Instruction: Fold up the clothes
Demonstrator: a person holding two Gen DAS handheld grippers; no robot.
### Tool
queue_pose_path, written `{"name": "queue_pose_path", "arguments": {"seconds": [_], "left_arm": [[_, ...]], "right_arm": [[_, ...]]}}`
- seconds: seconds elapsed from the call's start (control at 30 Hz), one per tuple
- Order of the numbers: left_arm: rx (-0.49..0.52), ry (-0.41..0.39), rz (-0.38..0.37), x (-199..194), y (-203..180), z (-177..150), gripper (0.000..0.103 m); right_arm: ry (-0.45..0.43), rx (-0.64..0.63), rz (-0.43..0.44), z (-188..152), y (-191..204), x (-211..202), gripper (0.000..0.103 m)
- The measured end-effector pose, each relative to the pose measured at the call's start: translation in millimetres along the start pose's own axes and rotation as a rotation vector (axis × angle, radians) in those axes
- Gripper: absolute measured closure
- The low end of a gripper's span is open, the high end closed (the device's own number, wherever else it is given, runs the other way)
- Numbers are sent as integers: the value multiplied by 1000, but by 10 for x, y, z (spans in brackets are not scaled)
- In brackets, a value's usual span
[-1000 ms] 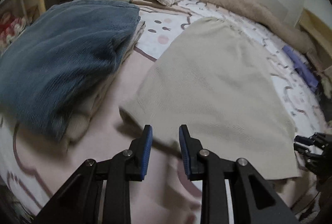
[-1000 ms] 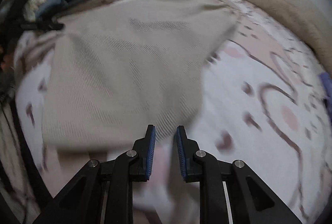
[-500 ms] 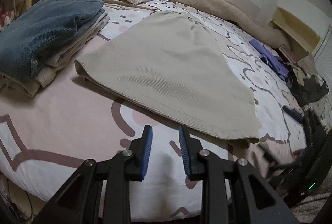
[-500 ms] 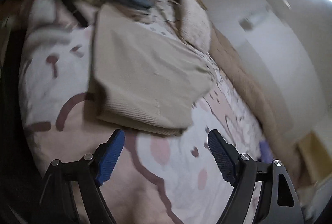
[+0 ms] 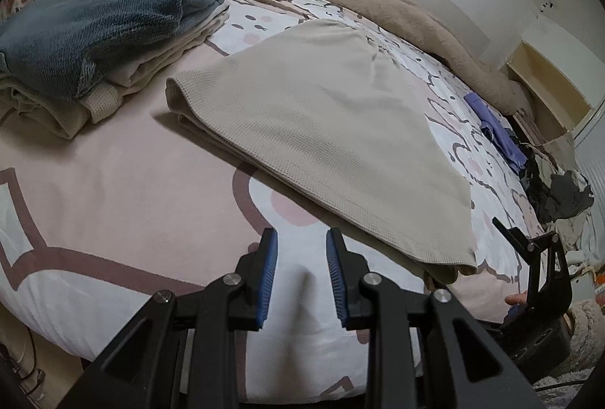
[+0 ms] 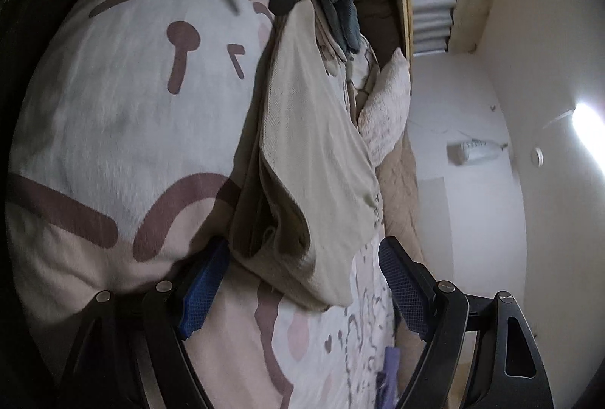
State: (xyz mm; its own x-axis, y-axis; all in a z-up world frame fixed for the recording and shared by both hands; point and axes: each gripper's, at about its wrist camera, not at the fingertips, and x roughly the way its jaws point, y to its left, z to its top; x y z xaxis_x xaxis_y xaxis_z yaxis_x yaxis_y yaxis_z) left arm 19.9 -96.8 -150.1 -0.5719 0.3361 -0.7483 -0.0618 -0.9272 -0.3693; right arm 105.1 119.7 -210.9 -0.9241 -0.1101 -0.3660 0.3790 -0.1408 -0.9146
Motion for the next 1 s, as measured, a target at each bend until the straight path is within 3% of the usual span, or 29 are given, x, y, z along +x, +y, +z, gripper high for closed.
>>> {"name": "queue_pose_path", "arguments": {"seconds": [0.13,0.23,0.27,0.3,0.33,0.37,0.5,0.6,0.7,0.8,0.9,1.0], "left_arm": [[62,-23,0,-55,-83,7,77],[198,-59,22,-119,-228,17,75],[255,-75,33,-140,-285,13,70],[334,-102,53,-168,-358,-15,56],[411,-131,74,-192,-421,-51,44],[489,-155,93,-201,-479,-97,41],[862,-235,209,-132,-779,-366,38],[1117,-282,349,72,-896,-544,38],[1273,-286,427,321,-929,-592,38],[1378,-290,486,545,-925,-521,38],[1458,-277,510,674,-832,-423,38],[1524,-254,495,729,-732,-324,28]], "right_arm": [[-6,-3,27,4,26,-35,28],[-16,-18,65,47,50,19,65],[-13,-19,84,59,44,48,81],[-7,-18,105,72,33,80,85],[-2,-16,126,84,23,111,86],[10,34,171,89,-76,139,86],[63,327,339,57,-670,255,88],[90,530,417,-11,-1097,360,88],[100,677,466,-102,-1373,440,88],[105,709,479,-148,-1431,481,88],[119,711,479,-182,-1391,489,88],[133,703,496,-197,-1247,436,88]]}}
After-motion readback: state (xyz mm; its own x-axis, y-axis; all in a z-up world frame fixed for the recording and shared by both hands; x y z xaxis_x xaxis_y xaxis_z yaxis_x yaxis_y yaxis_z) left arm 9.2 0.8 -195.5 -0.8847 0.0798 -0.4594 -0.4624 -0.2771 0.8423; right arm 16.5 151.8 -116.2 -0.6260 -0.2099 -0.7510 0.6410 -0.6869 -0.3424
